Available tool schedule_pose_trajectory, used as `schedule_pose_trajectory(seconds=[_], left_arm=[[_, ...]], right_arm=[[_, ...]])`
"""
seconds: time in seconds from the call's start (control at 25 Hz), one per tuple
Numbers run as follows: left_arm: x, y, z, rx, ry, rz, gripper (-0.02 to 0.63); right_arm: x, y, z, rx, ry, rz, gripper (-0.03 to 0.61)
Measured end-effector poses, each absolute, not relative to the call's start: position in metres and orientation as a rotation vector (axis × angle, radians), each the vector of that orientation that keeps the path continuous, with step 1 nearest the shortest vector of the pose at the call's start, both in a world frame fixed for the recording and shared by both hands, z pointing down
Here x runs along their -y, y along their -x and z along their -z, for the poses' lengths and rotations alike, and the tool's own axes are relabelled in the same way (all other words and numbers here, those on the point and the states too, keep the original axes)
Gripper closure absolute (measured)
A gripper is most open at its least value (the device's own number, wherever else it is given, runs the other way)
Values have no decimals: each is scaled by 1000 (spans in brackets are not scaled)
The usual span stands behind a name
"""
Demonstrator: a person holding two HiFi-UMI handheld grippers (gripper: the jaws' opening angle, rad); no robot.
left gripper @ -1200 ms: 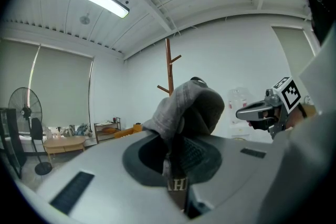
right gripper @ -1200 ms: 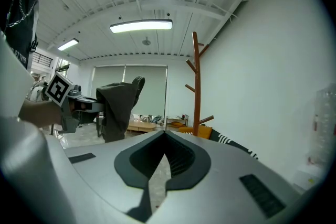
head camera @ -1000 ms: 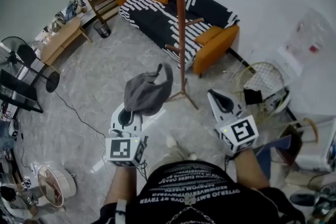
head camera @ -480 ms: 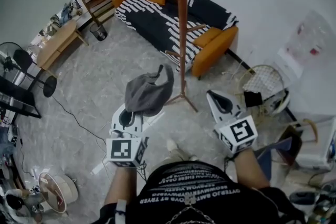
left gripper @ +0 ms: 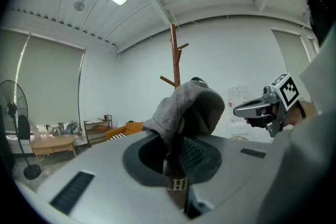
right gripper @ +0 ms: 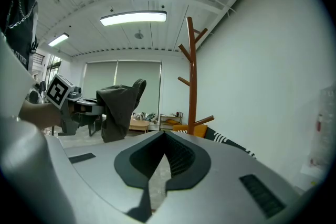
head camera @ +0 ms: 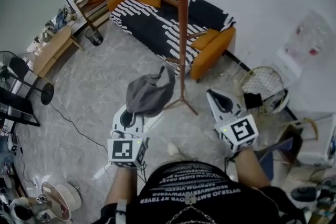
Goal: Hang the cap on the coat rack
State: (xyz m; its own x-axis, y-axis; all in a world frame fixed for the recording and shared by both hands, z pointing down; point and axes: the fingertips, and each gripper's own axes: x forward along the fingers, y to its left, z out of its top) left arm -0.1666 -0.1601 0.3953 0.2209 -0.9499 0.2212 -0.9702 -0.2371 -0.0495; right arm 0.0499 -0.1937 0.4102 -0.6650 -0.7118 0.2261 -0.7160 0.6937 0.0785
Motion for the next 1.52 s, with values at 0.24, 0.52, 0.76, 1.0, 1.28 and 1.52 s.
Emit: schedule_pose_trajectory(seconds=[0.24,0.52,0.76,1.0,1.28,1.52], left_arm=[[183,174,-401,1846,-2400,-281,598],[200,193,-401,1807,-2457,-269,598],[214,201,-412,1769,-2491,-306,598],[218,189,-420,1722,-2508,-326,598],[229,176,-430,1732,-2485,-361,598],[246,166,-448,1749,-2437,-399,598]], right_arm=[[212,-42,-412,2657,-1183,-31,575],[222,-21,-403,2634,-1221,-3,575],[225,-20,-401,2607,-1268,-3,575],[230,-25,-394,2600,-1293,12,575],[247,-36,-395,2614,-1275,-1,575],[273,-36,-391,2658,-1224,18,575]])
